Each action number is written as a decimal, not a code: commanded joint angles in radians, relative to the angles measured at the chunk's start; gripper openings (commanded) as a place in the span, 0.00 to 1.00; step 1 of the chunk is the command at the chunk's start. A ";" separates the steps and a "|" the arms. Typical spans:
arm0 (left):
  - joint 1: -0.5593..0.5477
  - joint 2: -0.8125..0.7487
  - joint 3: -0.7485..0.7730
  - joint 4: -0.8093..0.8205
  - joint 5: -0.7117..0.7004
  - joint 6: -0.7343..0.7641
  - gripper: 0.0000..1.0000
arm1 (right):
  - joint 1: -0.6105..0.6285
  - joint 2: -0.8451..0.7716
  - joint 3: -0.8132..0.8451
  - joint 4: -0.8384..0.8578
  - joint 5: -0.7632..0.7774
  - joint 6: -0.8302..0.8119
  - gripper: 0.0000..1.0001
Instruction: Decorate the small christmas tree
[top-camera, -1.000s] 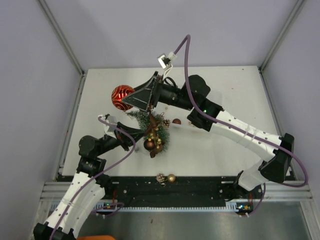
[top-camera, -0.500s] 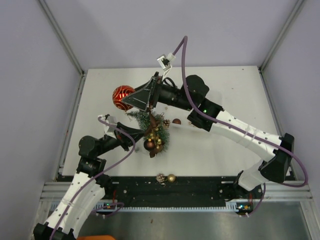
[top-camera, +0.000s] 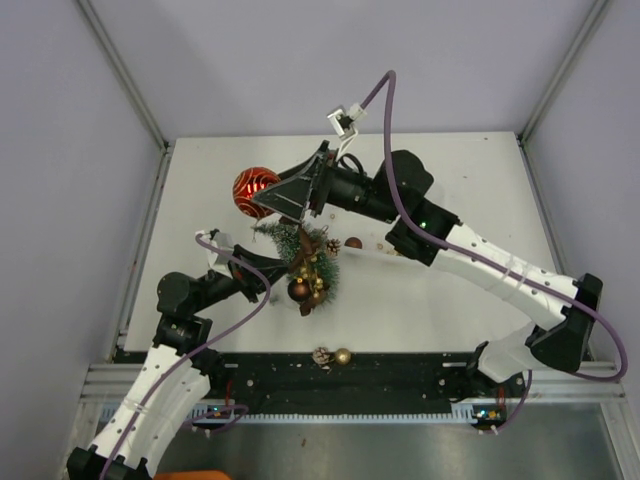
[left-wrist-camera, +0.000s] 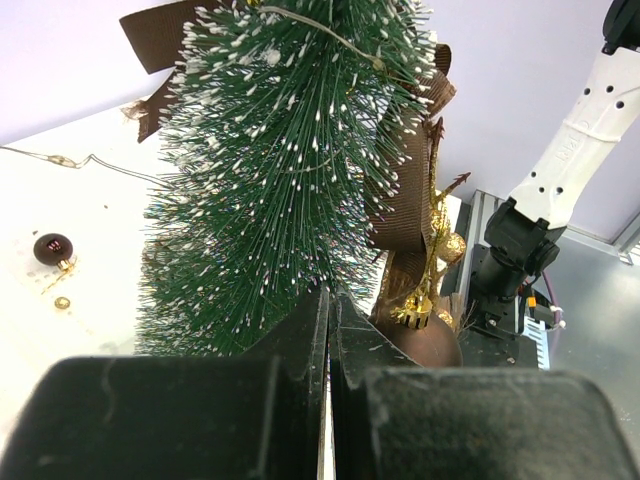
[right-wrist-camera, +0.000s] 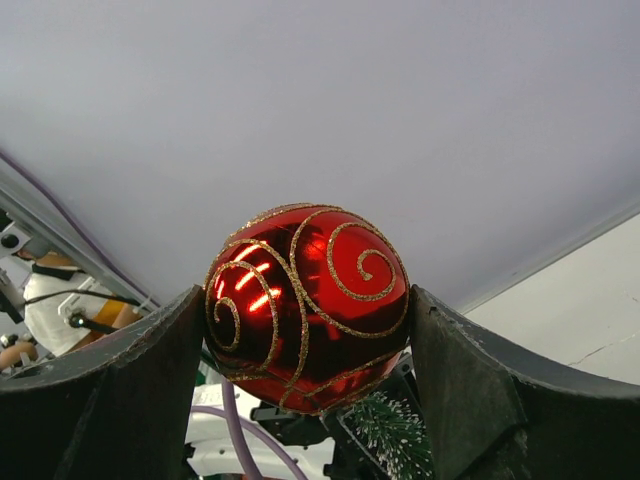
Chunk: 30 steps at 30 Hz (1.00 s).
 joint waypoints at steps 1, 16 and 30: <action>-0.003 -0.009 0.001 0.049 -0.015 -0.008 0.00 | -0.007 -0.054 -0.021 0.042 0.012 -0.014 0.45; -0.005 -0.010 0.000 0.039 -0.016 -0.009 0.00 | -0.034 -0.102 -0.111 0.070 0.016 -0.006 0.43; -0.003 -0.007 0.004 0.035 -0.021 -0.009 0.00 | -0.105 -0.156 -0.212 0.088 0.064 -0.002 0.53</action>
